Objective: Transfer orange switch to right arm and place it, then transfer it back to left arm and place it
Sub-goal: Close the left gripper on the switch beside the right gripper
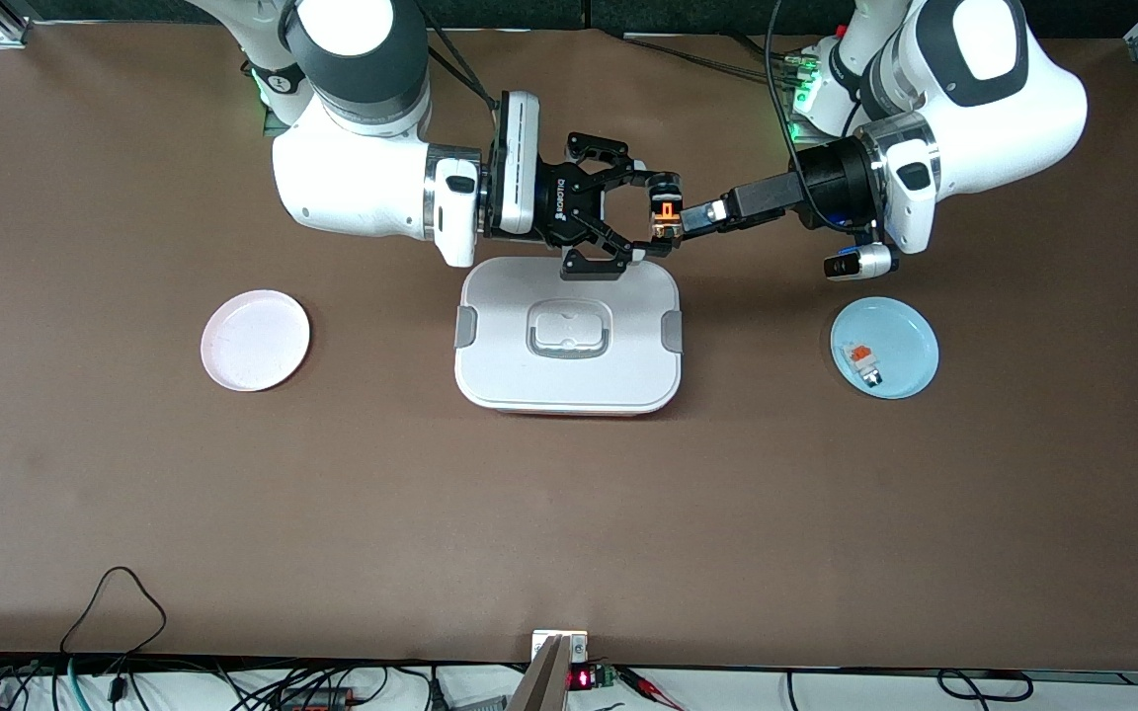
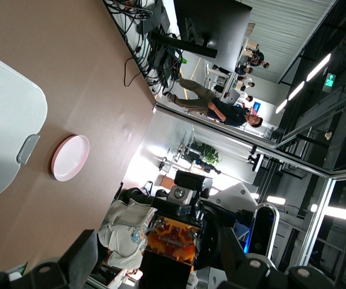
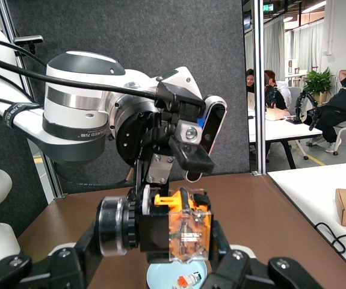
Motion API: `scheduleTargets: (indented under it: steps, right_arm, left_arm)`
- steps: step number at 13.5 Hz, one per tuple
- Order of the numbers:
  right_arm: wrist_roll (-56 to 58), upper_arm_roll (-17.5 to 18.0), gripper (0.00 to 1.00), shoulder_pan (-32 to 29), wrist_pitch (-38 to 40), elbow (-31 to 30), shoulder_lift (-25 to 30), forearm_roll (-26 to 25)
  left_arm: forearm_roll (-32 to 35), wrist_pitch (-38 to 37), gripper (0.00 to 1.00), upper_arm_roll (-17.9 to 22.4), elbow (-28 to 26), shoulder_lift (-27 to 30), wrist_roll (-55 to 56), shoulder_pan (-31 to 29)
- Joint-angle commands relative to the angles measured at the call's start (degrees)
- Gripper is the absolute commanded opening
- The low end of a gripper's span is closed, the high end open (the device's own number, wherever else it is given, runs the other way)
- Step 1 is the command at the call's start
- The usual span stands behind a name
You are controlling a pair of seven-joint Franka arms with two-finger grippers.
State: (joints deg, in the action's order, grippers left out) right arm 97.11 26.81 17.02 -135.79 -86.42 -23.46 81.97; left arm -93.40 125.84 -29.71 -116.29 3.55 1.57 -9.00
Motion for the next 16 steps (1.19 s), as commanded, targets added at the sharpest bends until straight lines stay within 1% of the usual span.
scheduleTargets:
  steps: [1, 5, 6, 7, 8, 11, 13, 14, 15, 16]
  right_arm:
    - [-0.08, 0.08, 0.19, 0.39, -0.61, 1.78, -0.98, 1.09]
    - [-0.35, 0.08, 0.19, 0.3, -0.61, 1.78, -0.98, 1.17]
    - [-0.35, 0.0, 0.19, 0.39, -0.61, 1.78, -0.89, 1.17]
    - [-0.35, 0.0, 0.19, 0.39, -0.61, 1.78, -0.98, 1.17]
    - [-0.35, 0.0, 0.19, 0.39, -0.61, 1.78, -0.98, 1.17]
    - [-0.35, 0.0, 0.19, 0.48, -1.14, 1.78, -0.98, 1.17]
    - [-0.43, 0.0, 0.19, 0.56, -1.23, 1.78, -0.98, 1.17]
    - [-0.44, 0.0, 0.2, 0.56, -1.14, 1.7, -0.89, 1.26]
    - [-1.39, 0.0, 0.37, 0.56, -1.14, 1.69, -0.98, 2.05]
    - [-4.19, 0.0, 0.99, 0.48, -1.05, 1.69, -0.89, 2.92]
  left_arm:
    - [-1.43, 4.75, 0.86, -3.07, 1.07, 0.94, 2.2, -0.58]
    - [-1.43, 4.94, 0.85, -3.42, 1.25, 0.94, 2.65, -0.58]
    - [-1.43, 5.02, 0.73, -3.42, 1.25, 0.94, 2.56, -0.58]
    - [-1.43, 5.03, 0.66, -3.42, 1.25, 1.02, 2.56, -0.58]
    - [-1.35, 5.03, 0.56, -3.42, 1.25, 1.02, 2.48, -0.58]
    - [-1.17, 5.03, 0.17, -3.42, 1.25, 1.11, 2.21, -0.67]
    - [-0.82, 5.03, 0.0, -3.42, 1.16, 1.29, 2.12, -0.76]
    - [-0.82, 5.03, 0.0, -3.42, 1.07, 1.29, 2.04, -1.02]
    - [-0.82, 5.03, 0.0, -3.34, 0.98, 1.37, 2.04, -1.2]
    - [-0.82, 5.03, 0.0, -3.25, 0.98, 1.46, 1.95, -1.46]
